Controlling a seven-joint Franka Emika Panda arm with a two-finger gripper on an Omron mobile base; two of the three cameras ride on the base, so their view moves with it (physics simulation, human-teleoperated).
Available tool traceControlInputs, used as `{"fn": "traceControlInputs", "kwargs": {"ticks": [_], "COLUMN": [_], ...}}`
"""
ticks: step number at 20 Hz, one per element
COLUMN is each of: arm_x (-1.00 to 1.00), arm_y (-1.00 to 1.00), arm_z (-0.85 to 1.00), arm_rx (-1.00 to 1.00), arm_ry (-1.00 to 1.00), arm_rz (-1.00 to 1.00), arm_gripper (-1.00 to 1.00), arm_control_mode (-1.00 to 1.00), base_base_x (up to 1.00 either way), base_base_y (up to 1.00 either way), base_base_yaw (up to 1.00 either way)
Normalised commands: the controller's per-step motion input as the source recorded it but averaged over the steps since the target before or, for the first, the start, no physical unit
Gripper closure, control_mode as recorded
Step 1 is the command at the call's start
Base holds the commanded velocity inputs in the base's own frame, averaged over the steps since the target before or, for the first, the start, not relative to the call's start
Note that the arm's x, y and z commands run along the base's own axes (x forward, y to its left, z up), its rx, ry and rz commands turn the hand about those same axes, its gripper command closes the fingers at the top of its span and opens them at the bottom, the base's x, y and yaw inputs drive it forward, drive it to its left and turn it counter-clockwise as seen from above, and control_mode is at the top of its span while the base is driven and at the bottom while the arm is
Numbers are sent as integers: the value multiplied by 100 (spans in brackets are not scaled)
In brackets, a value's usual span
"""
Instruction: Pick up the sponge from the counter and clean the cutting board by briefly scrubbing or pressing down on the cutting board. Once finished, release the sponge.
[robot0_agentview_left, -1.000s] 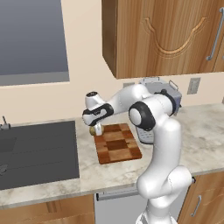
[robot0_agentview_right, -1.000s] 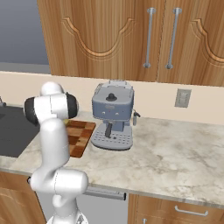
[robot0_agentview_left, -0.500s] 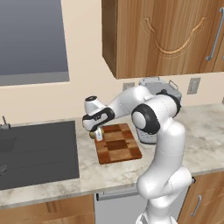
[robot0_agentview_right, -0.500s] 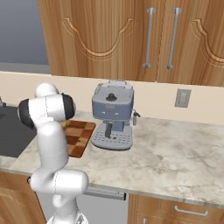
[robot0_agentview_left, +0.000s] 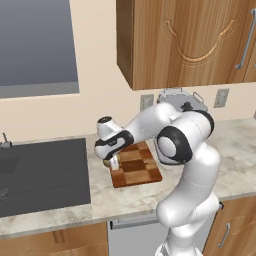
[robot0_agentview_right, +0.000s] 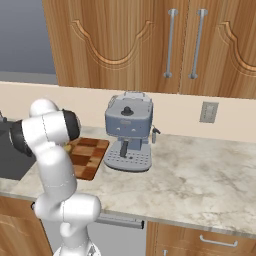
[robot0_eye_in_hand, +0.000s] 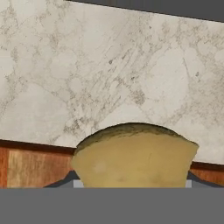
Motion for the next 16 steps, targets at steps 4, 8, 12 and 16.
{"fn": "traceControlInputs", "kwargs": {"ticks": [4, 8, 12, 16], "arm_x": [-78, -80, -78, -77], "arm_y": [-9, -15, -19, -20], "arm_z": [-25, -27, -23, -23], "arm_rx": [0, 2, 3, 3], "arm_ry": [0, 0, 1, 4], "arm_rz": [0, 0, 0, 0], "arm_gripper": [100, 100, 100, 100], "arm_control_mode": [-100, -100, -100, -100], "base_base_x": [0, 0, 0, 0], "base_base_y": [0, 0, 0, 0], "base_base_yaw": [0, 0, 0, 0]}}
